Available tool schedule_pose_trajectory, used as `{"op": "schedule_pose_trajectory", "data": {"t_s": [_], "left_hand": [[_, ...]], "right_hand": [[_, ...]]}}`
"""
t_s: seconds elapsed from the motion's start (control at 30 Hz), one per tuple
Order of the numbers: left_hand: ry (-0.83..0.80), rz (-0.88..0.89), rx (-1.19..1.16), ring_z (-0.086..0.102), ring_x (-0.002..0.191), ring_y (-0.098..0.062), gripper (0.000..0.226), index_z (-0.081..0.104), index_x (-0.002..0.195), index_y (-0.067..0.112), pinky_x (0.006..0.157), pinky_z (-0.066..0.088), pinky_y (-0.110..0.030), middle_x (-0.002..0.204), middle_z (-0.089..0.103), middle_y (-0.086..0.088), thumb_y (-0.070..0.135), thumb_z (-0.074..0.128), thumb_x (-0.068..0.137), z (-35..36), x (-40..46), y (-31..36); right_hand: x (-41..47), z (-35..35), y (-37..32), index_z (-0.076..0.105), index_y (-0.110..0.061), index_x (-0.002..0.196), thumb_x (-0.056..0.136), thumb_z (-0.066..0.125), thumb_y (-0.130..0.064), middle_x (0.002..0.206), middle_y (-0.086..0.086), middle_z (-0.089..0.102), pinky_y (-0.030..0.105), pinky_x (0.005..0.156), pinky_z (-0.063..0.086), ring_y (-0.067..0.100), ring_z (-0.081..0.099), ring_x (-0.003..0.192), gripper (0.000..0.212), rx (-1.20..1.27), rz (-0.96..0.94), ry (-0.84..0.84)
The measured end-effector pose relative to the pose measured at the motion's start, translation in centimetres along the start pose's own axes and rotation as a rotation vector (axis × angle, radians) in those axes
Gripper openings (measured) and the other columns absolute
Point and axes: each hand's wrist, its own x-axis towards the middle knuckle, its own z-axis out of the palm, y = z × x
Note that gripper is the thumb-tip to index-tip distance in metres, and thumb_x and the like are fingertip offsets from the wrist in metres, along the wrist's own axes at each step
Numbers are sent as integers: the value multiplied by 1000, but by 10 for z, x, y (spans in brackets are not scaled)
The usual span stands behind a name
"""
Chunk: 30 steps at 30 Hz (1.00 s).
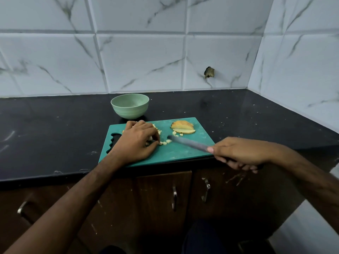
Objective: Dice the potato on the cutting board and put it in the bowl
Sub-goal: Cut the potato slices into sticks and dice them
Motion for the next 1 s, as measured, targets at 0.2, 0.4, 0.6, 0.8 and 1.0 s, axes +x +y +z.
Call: {"op": "schedule_pose_trajectory", "data": {"t_s": [0.2, 0.4, 0.6, 0.8, 1.0], "left_hand": [[-35, 26, -41, 54, 109, -9, 15, 57, 112, 29, 95, 33, -37, 111, 58, 16, 30, 54, 98, 1, 3, 1], [-259, 262, 65, 50, 125, -13, 40, 53, 136, 25, 96, 32, -30, 137, 56, 5, 36, 37, 101, 9, 36, 17], [-338, 332, 74, 55, 119, -18, 45, 59, 135, 23, 91, 46, -40, 136, 56, 4, 36, 33, 101, 22, 63, 18], [-199, 364, 183, 60, 99, -19, 36, 69, 119, 25, 79, 45, -38, 113, 64, 6, 37, 40, 102, 20, 56, -1], [-168, 58, 161, 60, 100, -15, 27, 76, 100, 37, 78, 35, -36, 101, 65, 15, 49, 54, 92, 10, 56, -28]], "right_hand": [[40, -11, 24, 46, -12, 81, 107, 37, -49, 51, 2, 35, 20, 37, 27, 14, 25, 35, 46, 385, -198, 301], [87, -8, 30, 49, -10, 81, 108, 39, -45, 49, -1, 36, 23, 38, 29, 12, 28, 35, 46, 546, -276, 593], [104, -4, 37, 50, -11, 79, 108, 42, -43, 48, -2, 36, 22, 37, 30, 11, 30, 38, 44, 596, -299, 655], [107, -6, 42, 49, -12, 79, 108, 43, -44, 48, -2, 35, 22, 37, 27, 11, 27, 39, 43, 624, -305, 615], [108, -4, 42, 50, -10, 80, 108, 44, -42, 49, -1, 35, 22, 36, 28, 11, 28, 38, 43, 618, -324, 602]]}}
